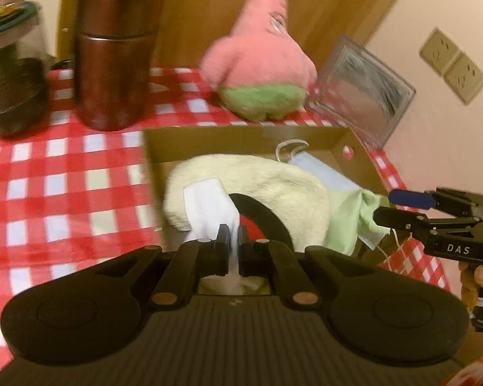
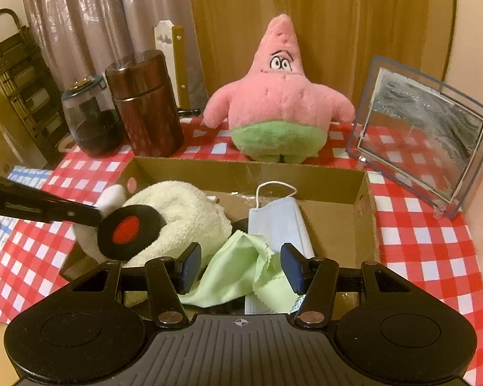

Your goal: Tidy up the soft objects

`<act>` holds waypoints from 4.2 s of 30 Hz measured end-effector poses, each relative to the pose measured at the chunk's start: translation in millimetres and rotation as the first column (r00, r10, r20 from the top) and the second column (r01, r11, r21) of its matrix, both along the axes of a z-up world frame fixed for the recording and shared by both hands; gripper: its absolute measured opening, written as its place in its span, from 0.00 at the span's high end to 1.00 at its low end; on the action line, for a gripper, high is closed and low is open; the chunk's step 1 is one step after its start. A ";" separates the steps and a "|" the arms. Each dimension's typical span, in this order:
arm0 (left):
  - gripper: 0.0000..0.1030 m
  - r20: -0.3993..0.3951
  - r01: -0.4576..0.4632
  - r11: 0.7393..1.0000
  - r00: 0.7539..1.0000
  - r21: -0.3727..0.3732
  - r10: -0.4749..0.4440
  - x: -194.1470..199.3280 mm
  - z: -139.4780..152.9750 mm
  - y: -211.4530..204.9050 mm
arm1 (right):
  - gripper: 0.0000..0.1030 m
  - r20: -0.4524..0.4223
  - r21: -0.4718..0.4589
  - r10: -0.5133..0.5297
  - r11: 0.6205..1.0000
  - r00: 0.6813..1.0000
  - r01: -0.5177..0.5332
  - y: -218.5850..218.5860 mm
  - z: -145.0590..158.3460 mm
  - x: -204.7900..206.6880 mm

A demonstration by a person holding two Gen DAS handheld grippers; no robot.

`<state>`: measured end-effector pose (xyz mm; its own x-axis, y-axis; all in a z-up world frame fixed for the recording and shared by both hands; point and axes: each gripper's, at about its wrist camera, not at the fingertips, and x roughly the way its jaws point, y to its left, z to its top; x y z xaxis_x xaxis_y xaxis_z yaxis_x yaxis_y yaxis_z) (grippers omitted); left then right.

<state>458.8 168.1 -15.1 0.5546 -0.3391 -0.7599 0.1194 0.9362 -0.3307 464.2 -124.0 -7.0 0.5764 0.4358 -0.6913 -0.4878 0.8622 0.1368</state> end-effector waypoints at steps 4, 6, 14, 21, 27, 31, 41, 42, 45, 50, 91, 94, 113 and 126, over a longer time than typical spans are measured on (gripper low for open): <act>0.96 -0.028 0.066 0.995 0.998 0.070 -0.064 15.4 -10.4 -29.0 | 0.47 -0.005 -0.003 0.000 1.000 1.000 0.000 -0.8 -6.3 1.9; 0.96 -0.048 0.095 0.990 0.995 0.108 -0.091 22.2 -18.0 -40.3 | 0.47 -0.007 -0.006 -0.002 1.000 1.000 0.002 -2.5 -9.7 2.9; 0.96 -0.099 0.102 0.981 0.991 0.166 -0.086 34.6 -41.4 -45.9 | 0.47 -0.023 -0.009 -0.009 1.000 1.000 0.009 -7.4 -18.8 6.1; 0.61 -0.081 0.068 0.980 0.995 0.185 -0.054 28.5 -28.0 -37.7 | 0.47 -0.012 0.005 -0.013 1.000 1.000 0.013 -8.7 -5.9 0.4; 0.59 -0.046 0.037 0.984 0.999 0.174 -0.029 11.6 -2.2 -30.9 | 0.47 0.004 0.009 -0.014 1.000 1.000 0.014 -11.9 14.0 -11.0; 0.43 -0.007 0.028 0.982 1.000 0.188 -0.027 -6.3 19.9 -34.1 | 0.47 -0.014 -0.008 -0.013 1.000 1.000 0.013 -13.8 26.6 -21.3; 0.15 0.077 -0.029 0.955 0.997 0.295 0.006 -63.6 70.2 -68.3 | 0.46 -0.090 -0.004 -0.046 0.999 0.995 0.046 -28.0 50.5 -57.9; 0.13 0.092 -0.043 0.952 0.996 0.302 0.016 -70.5 74.9 -71.9 | 0.45 -0.084 -0.010 -0.043 0.999 0.995 0.043 -28.4 53.6 -63.3; 0.10 0.126 -0.074 0.948 0.991 0.309 0.036 -90.2 87.5 -80.2 | 0.33 -0.062 -0.024 -0.041 0.999 0.997 0.040 -29.2 63.2 -80.1; 0.06 0.168 -0.111 0.946 0.984 0.305 0.061 -120.8 103.3 -90.6 | 0.27 -0.052 -0.011 -0.039 0.999 0.998 0.039 -35.3 76.3 -108.1; 0.05 0.285 -0.290 0.935 0.931 0.203 0.227 -400.1 103.7 -149.4 | 0.26 0.068 0.082 -0.130 0.989 0.989 0.124 -105.4 67.6 -369.4; 0.06 0.271 -0.292 0.932 0.935 0.215 0.231 -414.3 96.9 -154.6 | 0.26 0.065 0.076 -0.126 0.990 0.990 0.122 -106.3 64.8 -384.0; 0.06 0.211 -0.295 0.933 0.945 0.206 0.252 -475.1 76.4 -172.9 | 0.26 0.080 0.043 -0.109 0.993 0.991 0.106 -106.4 46.8 -450.6; 0.06 0.220 -0.295 0.930 0.944 0.218 0.247 -476.3 76.7 -175.5 | 0.26 0.089 0.050 -0.121 0.992 0.989 0.116 -110.2 49.8 -450.1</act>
<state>-17.5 -7.4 61.6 0.7377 0.0275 -0.6746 -0.1135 0.9900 -0.0838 14.1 -234.2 42.9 0.6858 0.3896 -0.6147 -0.3948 0.9087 0.1356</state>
